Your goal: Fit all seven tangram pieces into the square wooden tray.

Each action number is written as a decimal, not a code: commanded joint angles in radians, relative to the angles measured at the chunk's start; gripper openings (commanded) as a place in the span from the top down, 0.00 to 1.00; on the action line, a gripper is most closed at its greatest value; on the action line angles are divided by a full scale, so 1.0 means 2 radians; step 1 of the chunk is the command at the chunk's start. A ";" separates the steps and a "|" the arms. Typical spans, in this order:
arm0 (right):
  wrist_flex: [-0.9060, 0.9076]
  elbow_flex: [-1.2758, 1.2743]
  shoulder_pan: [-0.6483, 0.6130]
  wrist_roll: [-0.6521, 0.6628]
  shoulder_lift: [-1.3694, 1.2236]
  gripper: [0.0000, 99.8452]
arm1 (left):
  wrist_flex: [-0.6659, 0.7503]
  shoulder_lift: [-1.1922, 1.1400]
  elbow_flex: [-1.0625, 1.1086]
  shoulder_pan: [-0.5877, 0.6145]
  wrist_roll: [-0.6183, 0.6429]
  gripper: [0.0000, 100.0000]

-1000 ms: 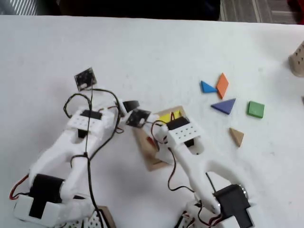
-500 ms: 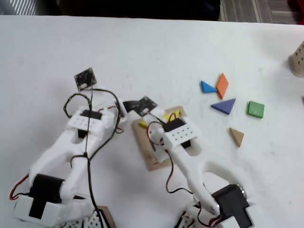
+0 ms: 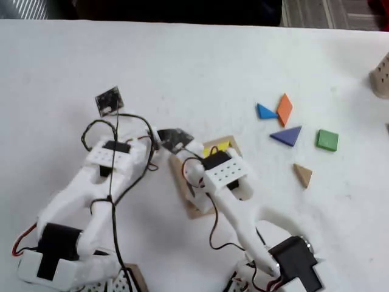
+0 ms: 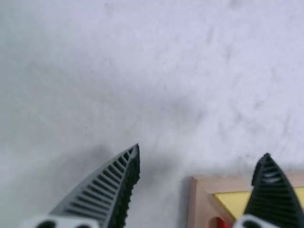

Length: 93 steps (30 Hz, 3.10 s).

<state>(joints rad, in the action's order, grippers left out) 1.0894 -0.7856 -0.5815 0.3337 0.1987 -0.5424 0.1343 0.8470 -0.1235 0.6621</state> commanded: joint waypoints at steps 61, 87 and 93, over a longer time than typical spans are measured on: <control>-0.003 0.058 -0.006 0.028 -0.095 0.81 | 0.009 0.003 -0.017 0.015 -0.005 0.63; -0.005 0.031 0.024 -0.016 -0.062 0.81 | 0.038 0.053 -0.025 0.154 0.077 0.63; -0.006 0.005 0.025 -0.016 -0.016 0.81 | 0.038 0.053 -0.025 0.153 0.076 0.63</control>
<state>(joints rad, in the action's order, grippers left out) 1.0710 -0.7641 -0.5478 0.3107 0.1082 -0.4902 0.1926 0.8470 0.1772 0.8063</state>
